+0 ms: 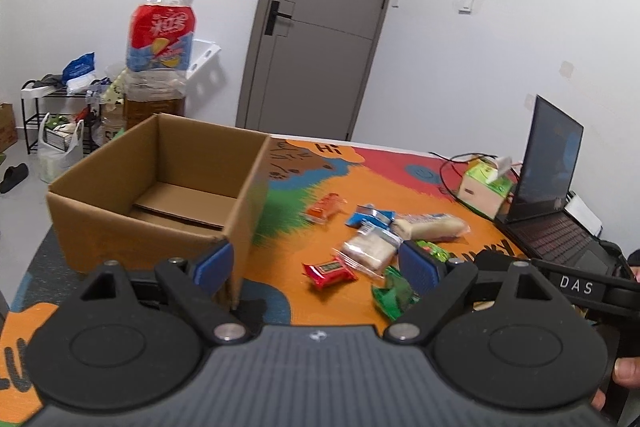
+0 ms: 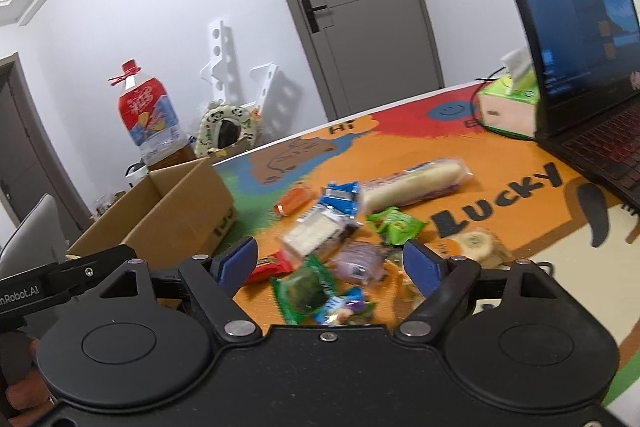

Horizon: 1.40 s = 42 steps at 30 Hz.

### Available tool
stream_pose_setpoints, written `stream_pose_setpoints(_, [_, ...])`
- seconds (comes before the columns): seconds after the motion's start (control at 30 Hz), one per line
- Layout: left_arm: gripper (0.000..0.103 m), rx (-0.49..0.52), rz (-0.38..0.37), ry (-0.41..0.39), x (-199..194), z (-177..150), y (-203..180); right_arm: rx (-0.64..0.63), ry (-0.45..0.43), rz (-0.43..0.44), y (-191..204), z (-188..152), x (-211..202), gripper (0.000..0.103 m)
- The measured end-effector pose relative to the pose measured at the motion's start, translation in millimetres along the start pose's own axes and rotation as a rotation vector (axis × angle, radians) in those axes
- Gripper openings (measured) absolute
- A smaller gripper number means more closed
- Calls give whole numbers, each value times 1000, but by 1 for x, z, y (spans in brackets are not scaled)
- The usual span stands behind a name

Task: Organize snacks
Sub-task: 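Return both tools to the pile and grasp green packets with each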

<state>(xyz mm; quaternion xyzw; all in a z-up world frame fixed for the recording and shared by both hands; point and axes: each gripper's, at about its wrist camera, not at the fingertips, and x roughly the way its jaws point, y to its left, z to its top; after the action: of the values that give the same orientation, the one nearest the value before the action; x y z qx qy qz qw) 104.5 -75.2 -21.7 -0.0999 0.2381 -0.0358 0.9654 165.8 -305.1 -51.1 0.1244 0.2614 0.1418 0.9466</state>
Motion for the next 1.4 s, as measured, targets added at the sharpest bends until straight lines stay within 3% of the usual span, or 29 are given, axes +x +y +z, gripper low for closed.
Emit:
stream_pose_setpoints(0.3, [82,33,-36,38,19,-9,-19,21,27,-1,-19,-9,2,79])
stream_pose_setpoints(0.5, [67,40,-51,86,36,-17,-22,37,88,27,-23,-21,19,69])
stream_pose_setpoints(0.7, [63,40,-63,129,50,-22,-21,60,146,43,-23,-32,43,63])
stream_pose_setpoints(0.77, [63,48,-58,134,54,-23,-22,66,164,53,-23,-35,50,55])
stream_pose_setpoints(0.83, [63,48,-58,143,59,-23,-22,52,157,53,-21,-37,53,34])
stream_pose_setpoints(1.07, [63,82,-67,167,78,-22,-33,82,128,87,-32,-32,47,32])
stream_pose_setpoints(1.4, [63,110,-82,196,107,-29,-51,95,94,26,-50,-27,41,32])
